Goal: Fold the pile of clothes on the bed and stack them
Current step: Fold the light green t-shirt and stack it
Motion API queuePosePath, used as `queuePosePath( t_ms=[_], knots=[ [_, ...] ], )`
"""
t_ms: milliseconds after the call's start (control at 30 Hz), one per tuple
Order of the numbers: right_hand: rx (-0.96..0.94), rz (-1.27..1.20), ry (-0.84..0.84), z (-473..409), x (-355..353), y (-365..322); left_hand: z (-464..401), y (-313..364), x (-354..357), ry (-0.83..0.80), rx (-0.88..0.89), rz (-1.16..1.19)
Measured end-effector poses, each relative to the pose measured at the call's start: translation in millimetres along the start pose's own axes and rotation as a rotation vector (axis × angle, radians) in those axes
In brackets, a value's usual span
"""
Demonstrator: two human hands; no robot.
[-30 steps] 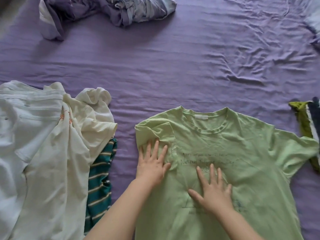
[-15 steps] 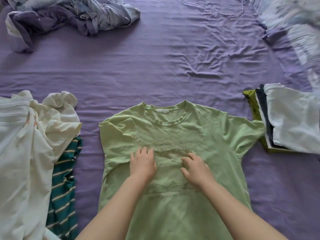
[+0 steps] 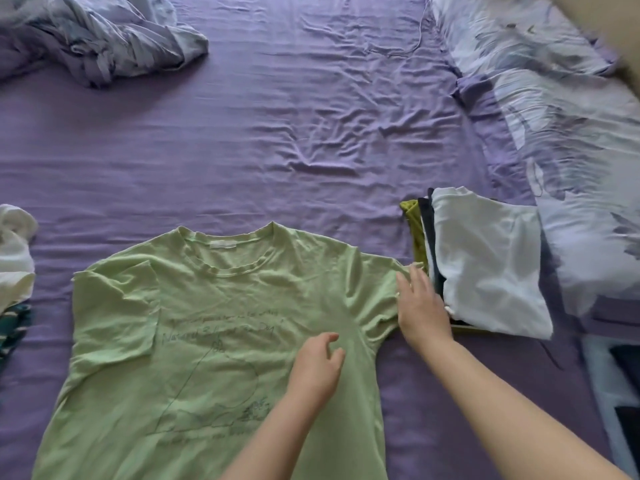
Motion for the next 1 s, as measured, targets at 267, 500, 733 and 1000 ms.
queuePosePath(
  t_ms=[267, 500, 733, 1000],
  knots=[
    [-0.009, 0.185, -0.281, -65, -27, 0, -25, 26, 15, 0.016, -0.007, 0.438],
    [-0.311, -0.329, -0.311, -49, -62, -6, -31, 44, 5, 0.075, 0.01, 0.655],
    [-0.144, -0.814, -0.481, -42, -66, 0, -30, 58, 1, -0.062, 0.053, 0.76],
    [0.083, -1.434, -0.934, -12, -46, -57, -30, 38, -18, -0.133, -0.028, 1.145]
  ],
)
Point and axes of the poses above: each hand's wrist, its own z-axis away from the middle knuckle, its own x-axis out of the palm, y = z × x, the point moved 5 cm from there along -z, towards the middle knuckle, and after that the axes turned 9 degrees about -y, right-handed, at the moved point
